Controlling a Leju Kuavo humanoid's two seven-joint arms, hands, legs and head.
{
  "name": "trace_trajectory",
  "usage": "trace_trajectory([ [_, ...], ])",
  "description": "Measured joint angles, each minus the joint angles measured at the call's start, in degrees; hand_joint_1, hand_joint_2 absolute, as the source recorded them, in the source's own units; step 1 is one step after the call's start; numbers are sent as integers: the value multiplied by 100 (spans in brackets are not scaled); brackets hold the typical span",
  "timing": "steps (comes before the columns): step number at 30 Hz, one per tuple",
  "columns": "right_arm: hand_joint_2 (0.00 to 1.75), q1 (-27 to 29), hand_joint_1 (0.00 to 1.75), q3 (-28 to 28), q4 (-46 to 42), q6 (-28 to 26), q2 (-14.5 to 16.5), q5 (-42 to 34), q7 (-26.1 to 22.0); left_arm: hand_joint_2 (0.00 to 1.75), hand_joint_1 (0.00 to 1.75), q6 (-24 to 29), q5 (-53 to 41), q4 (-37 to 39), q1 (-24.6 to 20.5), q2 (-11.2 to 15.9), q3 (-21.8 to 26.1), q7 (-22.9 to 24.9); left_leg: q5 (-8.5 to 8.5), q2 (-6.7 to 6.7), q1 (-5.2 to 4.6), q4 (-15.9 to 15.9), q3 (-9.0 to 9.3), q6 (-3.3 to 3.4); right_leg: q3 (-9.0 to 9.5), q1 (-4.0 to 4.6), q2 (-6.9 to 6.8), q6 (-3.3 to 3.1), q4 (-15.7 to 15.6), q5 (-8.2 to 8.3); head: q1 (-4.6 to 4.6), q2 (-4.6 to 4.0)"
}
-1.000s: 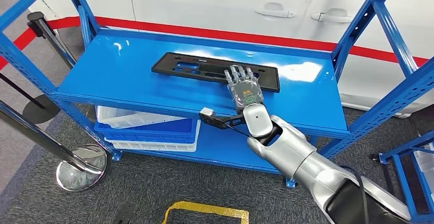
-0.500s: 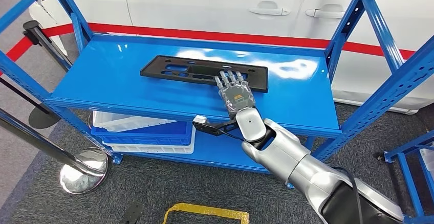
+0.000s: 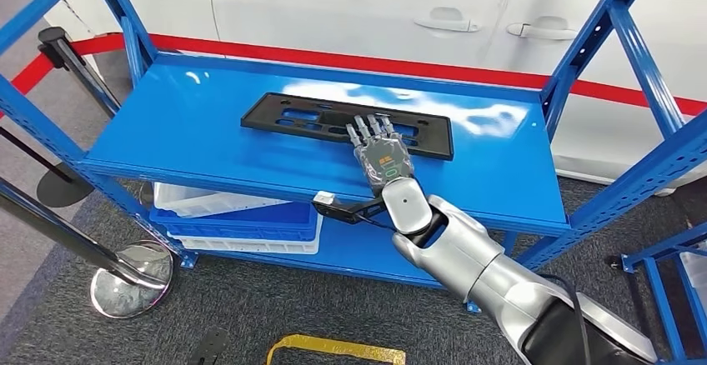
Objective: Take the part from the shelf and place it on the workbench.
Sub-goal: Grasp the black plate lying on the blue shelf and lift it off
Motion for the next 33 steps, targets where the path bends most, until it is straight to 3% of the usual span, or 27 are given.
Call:
trace_trajectory([
  [1, 175, 16, 0, 0, 0, -1, -2, 0, -1, 0, 0, 0, 4, 0, 6, -1, -1, 0, -31, -2, 2, 10, 25, 1, -121, -11, 0, 13, 158, 32, 1, 0],
  [2, 175, 27, 0, 0, 0, -1, -3, 0, -1, 0, 0, -1, 8, 0, 14, -2, -3, -1, -71, -6, 5, 24, 61, -5, -130, -25, -1, 25, 85, 190, 1, 0],
  [4, 175, 33, 0, 0, -1, 1, -5, 1, -1, 0, 0, -7, 11, 0, 28, -7, -9, -6, -174, -13, 15, 62, 154, -38, 126, -59, -7, 41, -596, 681, 3, 0],
  [5, 175, 31, 0, 0, -2, 4, -5, 1, -1, 0, 0, -10, 15, 0, 24, -8, -15, -11, -229, -17, 10, 91, 187, -69, 291, -61, -9, 43, -956, 844, 5, 0],
  [6, 175, 32, 0, 0, -3, 7, -5, 1, -1, 0, 0, -13, 20, 0, 17, -9, -25, -16, -270, -21, 3, 112, 200, -102, 416, -58, -9, 23, -1212, 903, 3, 0],
  [8, 175, 40, 0, -1, -5, 12, -8, 3, -2, 0, 0, -12, 32, 0, 4, -9, -43, -22, -314, -25, -6, 123, 204, -168, 513, -27, 3, -43, -1382, 830, -6, 0],
  [11, 175, 51, 0, -4, -21, 19, -13, 6, -3, 0, 0, -13, 38, 0, 1, -14, -55, -26, -400, -6, 12, 215, 192, -252, 610, -46, 23, -165, -1457, 764, -21, 0],
  [13, 175, 44, 0, -6, -36, 90, -10, -15, -4, 0, 0, -15, 48, 0, -11, -21, -63, -28, -580, 5, 18, 782, -101, -301, 722, -61, 18, -227, -1490, 708, -37, 0],
  [15, 175, 56, 0, -7, -36, 283, -9, -82, -4, 0, 0, -9, 70, 0, -7, -21, -76, -28, -743, 5, 19, 1558, -612, -331, 819, -50, 12, -255, -1493, 635, -43, 0],
  [16, 175, 69, 0, -7, -36, 431, -9, -135, -2, 0, 0, 1, 79, 1, 7, -19, -81, -28, -710, 5, 18, 1760, -804, -332, 871, -43, 15, -257, -1493, 595, -44, 0],
  [17, 175, 77, 0, -7, -36, 595, -9, -197, 5, 0, 0, 19, 86, 1, 20, -16, -84, -28, -558, 5, 16, 1742, -895, -318, 929, -38, 22, -258, -1493, 555, -44, 0],
  [18, 175, 76, 0, -7, -36, 781, -9, -273, 16, 0, 0, 49, 89, 1, 28, -14, -85, -31, -299, 5, 9, 1495, -874, -292, 992, -34, 30, -255, -1493, 510, -43, 0],
  [20, 175, 62, 0, -7, -33, 1164, -9, -439, 55, 0, 0, 140, 91, 2, 27, -8, -86, -38, 225, 3, -30, 740, -658, -215, 1098, -22, 43, -231, -1496, 415, -39, 0],
  [21, 175, 56, 0, -7, -29, 1339, -9, -516, 76, 0, 0, 190, 93, 3, 23, -5, -87, -42, 355, 1, -54, 455, -551, -180, 1125, -17, 48, -211, -1500, 380, -37, 0],
  [23, 175, 29, 0, -7, -22, 1564, -9, -610, 104, 0, 0, 256, 98, 5, 14, -2, -90, -42, 315, -3, -94, 261, -442, -129, 1135, -12, 53, -161, -1520, 342, -39, 0],
  [25, 175, -17, 0, -7, -19, 1616, -10, -638, 110, 0, 0, 280, 99, 7, 5, 1, -91, -43, 251, 0, -73, 151, -383, -95, 1157, -12, 45, -106, -1541, 297, -44, 0],
  [27, 175, -38, 0, -7, -15, 1623, -13, -650, 112, 0, 0, 291, 97, 7, 0, 1, -91, -45, 233, 2, -29, 43, -293, -67, 1076, 3, 26, -62, -1322, 139, -30, 0],
  [30, 175, -8, 0, -7, 1, 1631, -14, -656, 113, 0, 0, 294, 96, 7, -6, 0, -91, -46, 197, 2, -14, 4, -216, -25, 489, 4, 15, -37, -273, -247, -14, 0],
  [31, 175, 6, 6, -7, 10, 1639, -16, -662, 122, 0, 0, 300, 97, 7, -6, 0, -91, -48, 175, 1, -13, 15, -201, -18, 303, -2, 15, -23, -15, -262, -14, 0],
  [32, 175, 16, 45, -7, 17, 1646, -19, -675, 146, 0, 0, 312, 99, 7, -2, -1, -91, -53, 149, -1, -11, 30, -182, -20, 209, -13, 13, -8, 39, -160, -13, 0],
  [33, 175, 18, 89, -7, 22, 1655, -22, -695, 182, 0, 0, 328, 102, 7, 2, -2, -91, -64, 118, -3, -7, 50, -158, -28, 227, -27, 11, 8, -135, 50, -12, 0],
])
